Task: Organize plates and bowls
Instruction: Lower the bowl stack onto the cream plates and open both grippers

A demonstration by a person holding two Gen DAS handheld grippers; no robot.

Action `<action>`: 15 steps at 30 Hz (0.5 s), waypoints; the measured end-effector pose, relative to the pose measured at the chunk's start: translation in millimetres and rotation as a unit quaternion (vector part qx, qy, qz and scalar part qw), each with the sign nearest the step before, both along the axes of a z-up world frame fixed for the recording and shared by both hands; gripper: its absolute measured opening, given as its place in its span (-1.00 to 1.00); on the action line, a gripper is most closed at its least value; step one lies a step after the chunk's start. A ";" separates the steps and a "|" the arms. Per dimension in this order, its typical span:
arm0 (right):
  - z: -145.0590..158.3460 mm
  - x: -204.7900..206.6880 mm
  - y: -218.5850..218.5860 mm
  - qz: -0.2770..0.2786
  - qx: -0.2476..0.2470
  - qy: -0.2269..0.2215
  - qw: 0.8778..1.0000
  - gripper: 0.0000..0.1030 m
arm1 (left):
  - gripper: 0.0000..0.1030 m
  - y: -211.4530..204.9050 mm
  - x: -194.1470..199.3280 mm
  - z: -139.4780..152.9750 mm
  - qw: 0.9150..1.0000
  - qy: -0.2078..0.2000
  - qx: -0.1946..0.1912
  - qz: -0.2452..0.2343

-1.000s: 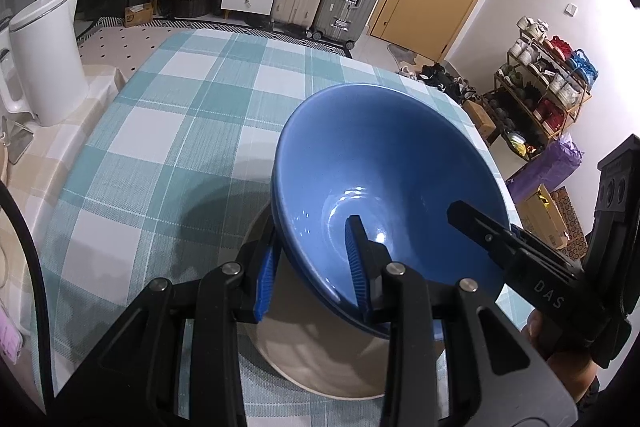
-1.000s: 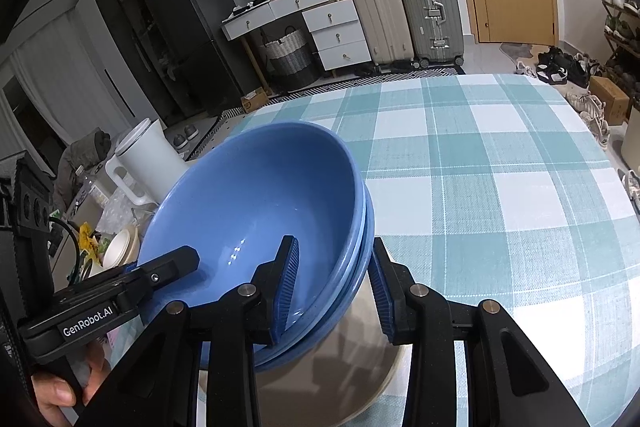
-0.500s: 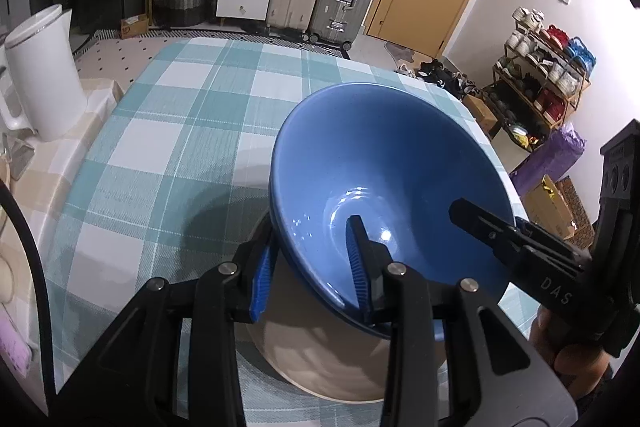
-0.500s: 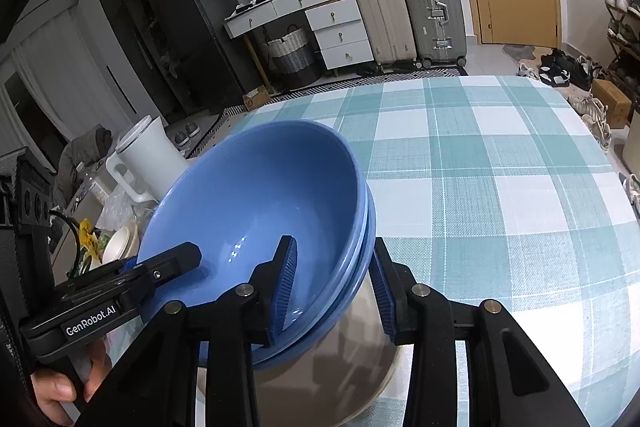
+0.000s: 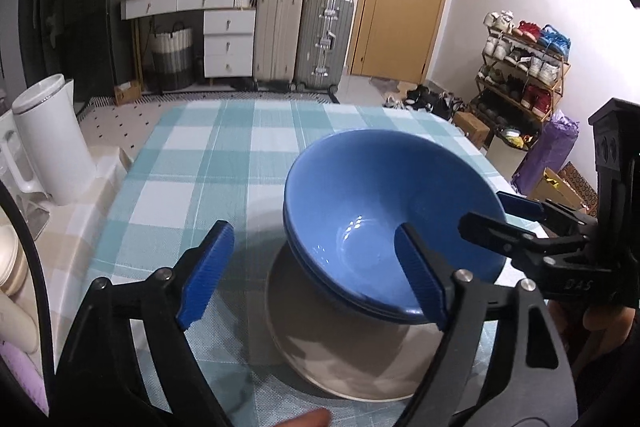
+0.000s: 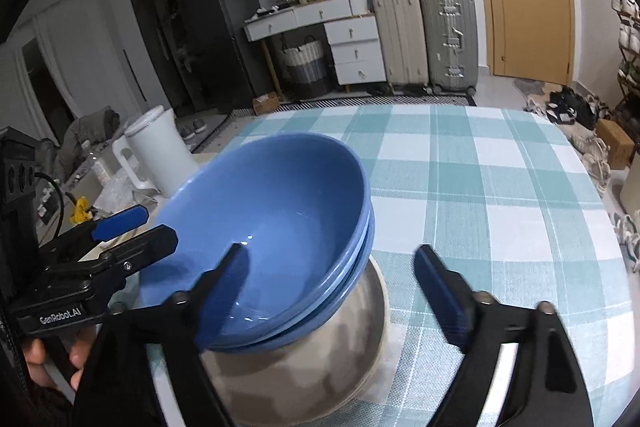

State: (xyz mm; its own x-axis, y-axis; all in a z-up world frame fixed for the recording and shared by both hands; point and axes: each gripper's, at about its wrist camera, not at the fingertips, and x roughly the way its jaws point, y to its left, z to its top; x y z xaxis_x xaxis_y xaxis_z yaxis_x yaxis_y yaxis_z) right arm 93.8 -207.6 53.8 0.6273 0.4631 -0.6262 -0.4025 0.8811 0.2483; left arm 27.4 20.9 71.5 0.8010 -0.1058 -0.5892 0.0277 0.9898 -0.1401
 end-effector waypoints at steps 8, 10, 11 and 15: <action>8.1 -15.7 -10.4 0.010 0.004 -0.047 0.999 0.99 | 0.99 9.3 -30.2 3.3 0.999 -0.041 -0.010 0.000; 9.6 -21.0 -11.8 0.013 0.004 -0.057 0.998 0.99 | 0.99 10.8 -37.6 2.7 0.999 -0.043 -0.009 -0.001; 10.4 -24.2 -12.2 0.015 0.004 -0.062 0.998 0.99 | 0.99 11.4 -42.2 2.0 0.999 -0.047 -0.004 -0.001; 12.3 -37.4 -13.7 0.027 -0.002 -0.081 0.996 0.99 | 0.99 11.7 -57.5 -0.2 0.998 -0.064 0.004 0.000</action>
